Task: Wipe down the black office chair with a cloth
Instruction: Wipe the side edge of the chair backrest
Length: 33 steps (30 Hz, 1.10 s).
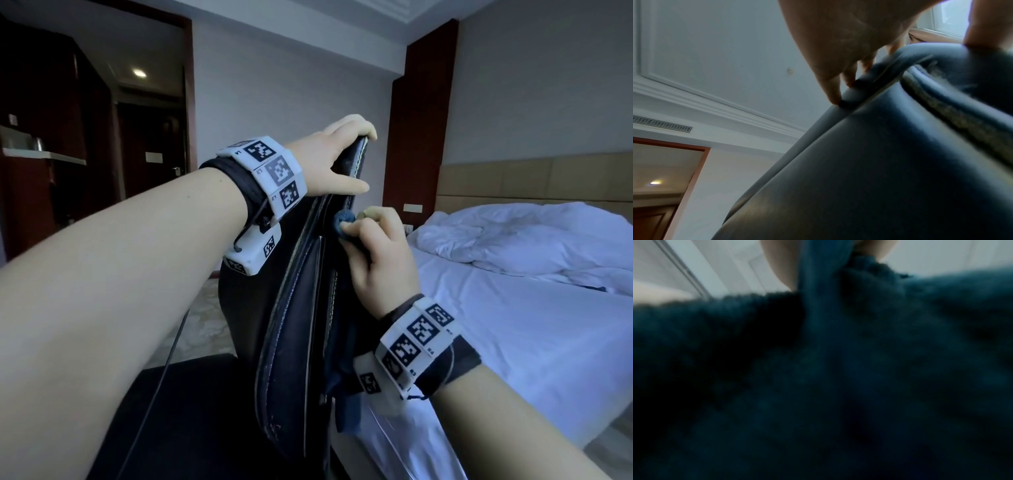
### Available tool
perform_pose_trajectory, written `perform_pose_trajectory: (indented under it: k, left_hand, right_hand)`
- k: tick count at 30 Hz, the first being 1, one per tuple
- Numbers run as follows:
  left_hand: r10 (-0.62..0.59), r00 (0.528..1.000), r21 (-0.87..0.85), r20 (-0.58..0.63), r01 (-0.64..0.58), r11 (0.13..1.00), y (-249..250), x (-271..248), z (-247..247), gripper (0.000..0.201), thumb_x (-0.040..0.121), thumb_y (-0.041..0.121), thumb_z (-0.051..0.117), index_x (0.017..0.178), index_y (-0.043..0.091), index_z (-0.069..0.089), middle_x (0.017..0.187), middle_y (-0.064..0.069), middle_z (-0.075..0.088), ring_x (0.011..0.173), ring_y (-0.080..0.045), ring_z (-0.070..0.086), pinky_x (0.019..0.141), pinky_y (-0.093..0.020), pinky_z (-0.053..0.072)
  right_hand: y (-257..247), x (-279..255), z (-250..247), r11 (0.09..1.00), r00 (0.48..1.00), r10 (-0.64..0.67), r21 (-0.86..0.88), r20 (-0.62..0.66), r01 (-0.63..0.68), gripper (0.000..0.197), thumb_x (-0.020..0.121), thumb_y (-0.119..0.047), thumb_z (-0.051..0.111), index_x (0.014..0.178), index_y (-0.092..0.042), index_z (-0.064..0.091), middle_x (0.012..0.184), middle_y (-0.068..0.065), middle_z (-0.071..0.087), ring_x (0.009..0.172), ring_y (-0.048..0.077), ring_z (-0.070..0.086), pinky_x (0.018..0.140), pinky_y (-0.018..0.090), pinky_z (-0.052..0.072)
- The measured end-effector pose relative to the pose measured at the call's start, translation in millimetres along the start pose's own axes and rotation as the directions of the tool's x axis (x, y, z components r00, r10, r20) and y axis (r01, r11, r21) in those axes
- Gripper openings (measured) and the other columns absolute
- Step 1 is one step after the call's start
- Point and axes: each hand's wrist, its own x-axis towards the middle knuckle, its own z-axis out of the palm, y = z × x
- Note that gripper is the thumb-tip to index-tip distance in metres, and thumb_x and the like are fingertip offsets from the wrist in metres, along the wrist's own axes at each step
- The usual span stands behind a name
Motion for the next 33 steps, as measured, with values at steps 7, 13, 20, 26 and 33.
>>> perform_pose_trajectory:
  k: [7,13,20,26,33]
  left_hand:
    - [-0.148,0.989,-0.104,0.011,0.149,0.983,7.7,-23.4,10.9,0.081,0.073,0.045,0.056,0.143,0.029,0.019,0.156,0.0,0.004,0.143,-0.015,0.009,0.114,-0.031,0.015]
    - [-0.489,0.863,-0.277,0.129,0.505,0.817,0.8,-129.3,91.1,0.087,0.093,0.033,0.051,0.145,0.026,-0.017,0.156,-0.002,-0.017,0.143,-0.01,-0.013,0.113,-0.025,-0.003]
    - [-0.572,0.798,-0.254,0.192,0.603,0.756,2.1,-143.1,110.8,0.118,0.076,0.037,0.072,0.14,0.036,-0.027,0.155,-0.002,-0.02,0.144,-0.016,-0.003,0.101,-0.021,0.011]
    - [-0.652,0.743,-0.235,0.154,0.668,0.706,-4.8,-155.6,123.4,0.117,0.076,0.039,0.072,0.139,0.039,-0.026,0.155,-0.001,-0.019,0.144,-0.019,0.009,0.095,-0.022,0.02]
    - [-0.644,0.75,-0.158,0.151,0.661,0.733,-6.7,-159.1,123.0,0.117,0.073,0.046,0.069,0.138,0.043,-0.027,0.156,0.006,-0.016,0.139,-0.028,0.025,0.111,-0.042,0.028]
  right_hand:
    - [-1.1,-46.9,-2.3,0.993,0.983,0.092,0.058,0.159,-0.103,0.009,0.085,-0.018,0.047,0.089,-0.015,0.054,0.091,0.009,0.051,0.08,0.008,0.046,0.072,0.01,0.04]
    - [-7.5,-40.7,7.3,0.981,0.978,0.186,0.032,0.094,-0.19,0.009,0.082,0.0,0.054,0.088,0.004,0.06,0.09,0.01,0.044,0.083,-0.002,0.033,0.083,-0.004,0.028]
    - [3.3,-19.9,2.1,0.987,0.987,0.158,-0.003,-0.004,-0.158,0.01,0.082,0.004,0.054,0.091,0.007,0.06,0.094,0.022,0.051,0.089,0.013,0.043,0.082,-0.005,0.029]
    - [7.2,-38.1,23.0,0.958,0.964,0.267,0.101,0.008,-0.267,0.005,0.084,0.003,0.051,0.086,0.008,0.052,0.088,0.011,0.044,0.083,0.013,0.041,0.082,-0.002,0.029]
    - [11.4,-31.2,10.4,0.989,0.987,0.139,0.032,0.078,-0.142,0.005,0.082,0.005,0.056,0.086,0.008,0.056,0.087,0.014,0.045,0.081,0.006,0.037,0.084,-0.002,0.029]
